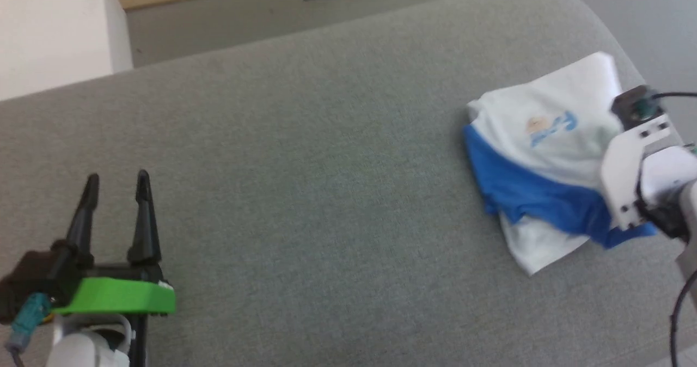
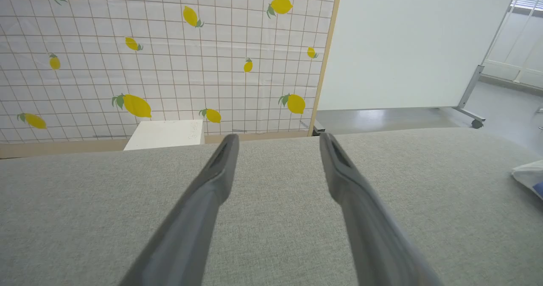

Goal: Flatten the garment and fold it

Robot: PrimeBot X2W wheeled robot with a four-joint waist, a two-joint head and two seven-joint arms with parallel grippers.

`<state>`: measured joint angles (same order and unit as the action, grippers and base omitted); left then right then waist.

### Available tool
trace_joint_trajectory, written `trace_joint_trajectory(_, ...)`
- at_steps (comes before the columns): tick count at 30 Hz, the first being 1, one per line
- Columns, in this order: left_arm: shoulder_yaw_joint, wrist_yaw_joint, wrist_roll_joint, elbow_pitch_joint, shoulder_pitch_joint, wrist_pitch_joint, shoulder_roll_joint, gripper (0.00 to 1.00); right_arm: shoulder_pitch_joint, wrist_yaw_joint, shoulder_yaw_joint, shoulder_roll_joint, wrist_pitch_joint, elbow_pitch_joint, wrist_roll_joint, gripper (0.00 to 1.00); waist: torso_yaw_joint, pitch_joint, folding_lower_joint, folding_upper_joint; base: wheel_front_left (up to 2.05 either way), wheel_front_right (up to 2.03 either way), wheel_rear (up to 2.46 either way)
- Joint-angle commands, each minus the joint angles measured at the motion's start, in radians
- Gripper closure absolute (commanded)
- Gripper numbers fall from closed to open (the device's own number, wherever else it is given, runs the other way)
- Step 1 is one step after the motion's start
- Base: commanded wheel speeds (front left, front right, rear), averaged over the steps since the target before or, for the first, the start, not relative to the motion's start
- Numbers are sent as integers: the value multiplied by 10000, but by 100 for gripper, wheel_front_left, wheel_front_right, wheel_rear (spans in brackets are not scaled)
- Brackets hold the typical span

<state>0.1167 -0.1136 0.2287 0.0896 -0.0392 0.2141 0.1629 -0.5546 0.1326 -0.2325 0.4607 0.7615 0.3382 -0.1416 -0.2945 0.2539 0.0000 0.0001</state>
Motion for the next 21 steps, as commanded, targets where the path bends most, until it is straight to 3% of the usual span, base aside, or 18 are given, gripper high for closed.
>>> trace_joint_trajectory(1, 46, -33, -31, 154, -243, -78, 193, 0, -272, -19, 315, 38, -199, 171, 188, 100, -172, 1333, 0, -1, 0, 0, 0)
trace_joint_trajectory(11, 302, -12, 99, 825, -546, -458, 716, 0, -806, -19, 3764, -459, -843, 1222, 2263, 100, 274, 2338, 0, -1, 0, 0, 0)
trace_joint_trajectory(12, 314, -1, 110, 849, -545, -460, 732, 0, -828, -19, 4069, -510, -953, 1230, 2513, 71, 311, 2362, 0, -1, 0, 0, 0)
trace_joint_trajectory(13, 317, 9, 114, 859, -541, -463, 740, 0, -834, -19, 4225, -526, -1098, 1200, 2714, 0, 342, 2372, 0, -1, 0, 0, 0)
trace_joint_trajectory(21, 162, 74, 235, 473, -601, -189, 527, 0, -1179, -19, 5206, -444, -3614, 693, 3171, 0, 688, 1768, 0, -1, 0, 0, 0)
